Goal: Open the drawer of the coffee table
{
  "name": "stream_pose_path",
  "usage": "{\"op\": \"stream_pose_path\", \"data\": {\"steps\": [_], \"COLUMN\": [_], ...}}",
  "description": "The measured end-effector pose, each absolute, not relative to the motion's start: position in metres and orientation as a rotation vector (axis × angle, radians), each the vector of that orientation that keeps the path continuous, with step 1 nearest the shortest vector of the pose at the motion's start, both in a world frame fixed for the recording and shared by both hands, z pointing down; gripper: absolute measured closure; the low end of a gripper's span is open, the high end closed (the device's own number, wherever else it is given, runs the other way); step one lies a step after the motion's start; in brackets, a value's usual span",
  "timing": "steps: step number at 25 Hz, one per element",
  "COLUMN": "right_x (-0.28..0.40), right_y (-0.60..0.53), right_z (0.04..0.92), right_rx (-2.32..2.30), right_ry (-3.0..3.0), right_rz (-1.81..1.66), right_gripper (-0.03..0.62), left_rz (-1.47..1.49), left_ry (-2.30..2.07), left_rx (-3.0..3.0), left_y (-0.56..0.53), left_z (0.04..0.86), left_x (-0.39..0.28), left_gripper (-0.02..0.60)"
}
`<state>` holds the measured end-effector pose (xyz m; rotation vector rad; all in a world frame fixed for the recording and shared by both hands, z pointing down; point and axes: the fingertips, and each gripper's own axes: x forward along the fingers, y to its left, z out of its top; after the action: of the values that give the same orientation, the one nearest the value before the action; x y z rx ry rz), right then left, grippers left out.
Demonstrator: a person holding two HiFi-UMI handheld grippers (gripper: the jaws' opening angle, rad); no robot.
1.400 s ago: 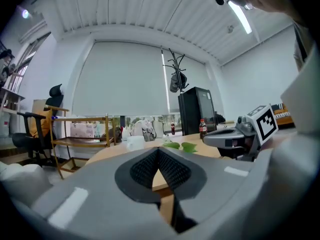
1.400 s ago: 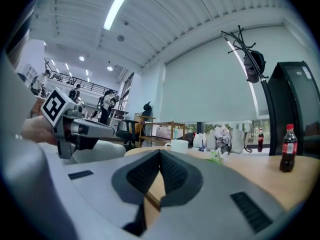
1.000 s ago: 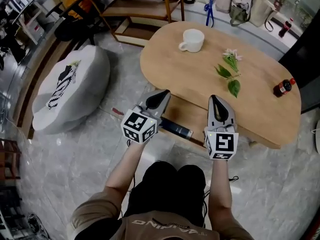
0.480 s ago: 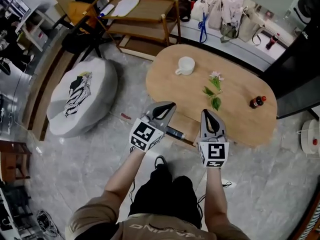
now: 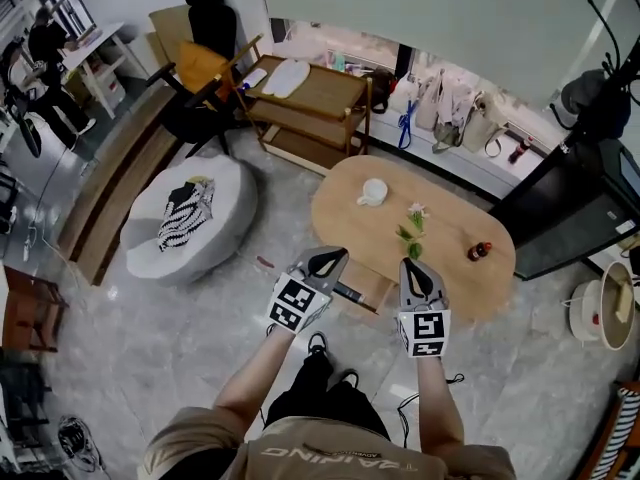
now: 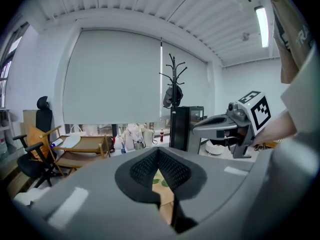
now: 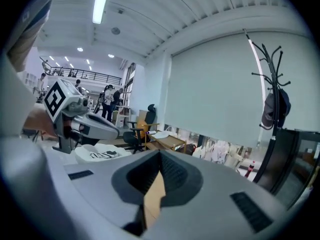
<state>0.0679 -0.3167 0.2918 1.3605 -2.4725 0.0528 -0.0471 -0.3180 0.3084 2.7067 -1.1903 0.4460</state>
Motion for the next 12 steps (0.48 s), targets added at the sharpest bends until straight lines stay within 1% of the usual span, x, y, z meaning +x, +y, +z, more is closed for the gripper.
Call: {"op": "stream_pose_path", "data": {"steps": [4, 12], "right_x": [0.055, 0.040], "right_y": [-0.302, -0.296], "right_z": [0.254, 0.185], "right_rx": [1.356, 1.420], "right_ry": [-2.535, -2.528], "right_rz": [0.099, -0.048], "right_gripper": [0.591, 0.590], "left_rz": [0.451, 0.348], "left_ry": [-1.175, -1.184], "left_rx": [2.687, 2.704], "left_y": [-0.301, -0.298], "left_z": [0.276, 0.221], "left_x": [-0.052, -0.064], "left_gripper": [0.575, 0.575]}}
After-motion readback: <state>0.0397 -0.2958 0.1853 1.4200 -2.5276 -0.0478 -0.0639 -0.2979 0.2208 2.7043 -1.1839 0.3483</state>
